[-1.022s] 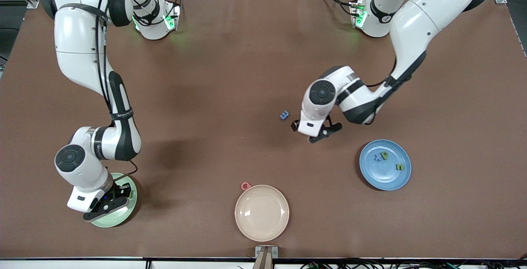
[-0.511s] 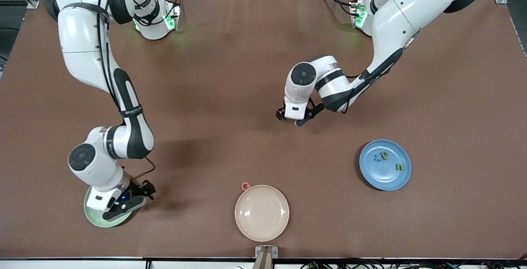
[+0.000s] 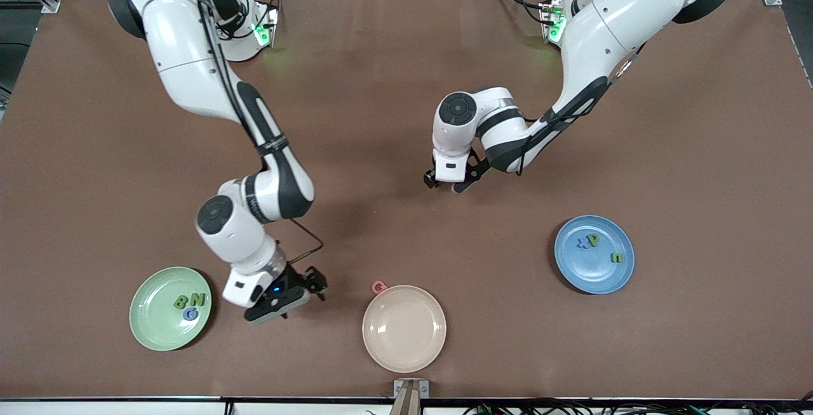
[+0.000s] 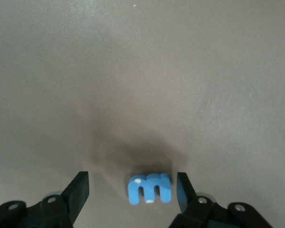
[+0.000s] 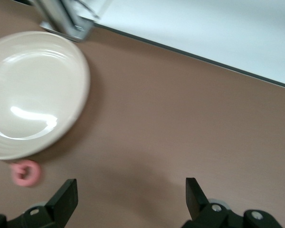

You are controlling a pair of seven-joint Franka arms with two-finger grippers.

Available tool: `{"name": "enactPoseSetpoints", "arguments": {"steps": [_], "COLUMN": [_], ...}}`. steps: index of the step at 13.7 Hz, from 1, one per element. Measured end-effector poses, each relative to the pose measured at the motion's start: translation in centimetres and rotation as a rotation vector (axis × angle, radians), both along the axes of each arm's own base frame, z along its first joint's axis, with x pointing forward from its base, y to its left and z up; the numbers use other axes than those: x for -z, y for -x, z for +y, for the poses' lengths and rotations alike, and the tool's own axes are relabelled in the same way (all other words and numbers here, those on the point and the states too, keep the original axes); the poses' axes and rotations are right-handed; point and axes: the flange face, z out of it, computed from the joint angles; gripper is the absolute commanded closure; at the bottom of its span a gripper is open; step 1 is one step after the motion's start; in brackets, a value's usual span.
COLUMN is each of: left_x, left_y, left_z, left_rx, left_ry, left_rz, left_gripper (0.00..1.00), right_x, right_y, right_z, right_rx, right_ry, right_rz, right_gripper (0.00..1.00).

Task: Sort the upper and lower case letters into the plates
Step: 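Grasp the blue m with the left gripper while the right gripper reaches the Q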

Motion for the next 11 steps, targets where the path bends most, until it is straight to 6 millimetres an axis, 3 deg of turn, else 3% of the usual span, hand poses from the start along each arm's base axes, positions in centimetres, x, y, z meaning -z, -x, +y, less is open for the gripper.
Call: {"name": "enactPoseSetpoints", "arguments": {"steps": [4, 8, 9, 11], "left_x": [1.0, 0.8, 0.7, 0.7], "left_y": [0.0, 0.0, 0.1, 0.1], "left_z": [-1.2, -1.4, -1.5, -1.6], "left_rx": [-0.007, -0.006, -0.008, -0.023], "left_ry": [-0.013, -0.01, -0.009, -0.006], "left_rz": [-0.012, -0.013, -0.013, -0.011], "left_gripper": [0.26, 0.39, 0.48, 0.77], "right_x": [0.9, 3.0, 3.5, 4.7], "right_y": [2.9, 4.8, 5.0, 5.4], "right_z": [6.9, 9.9, 10.2, 10.4], "right_rx": [0.021, 0.013, 0.011, 0.009], "right_ry": [-0.069, -0.09, -0.091, -0.089], "right_rz": [-0.074, -0.111, -0.121, -0.128], "right_gripper": [0.0, 0.0, 0.0, 0.0]}}
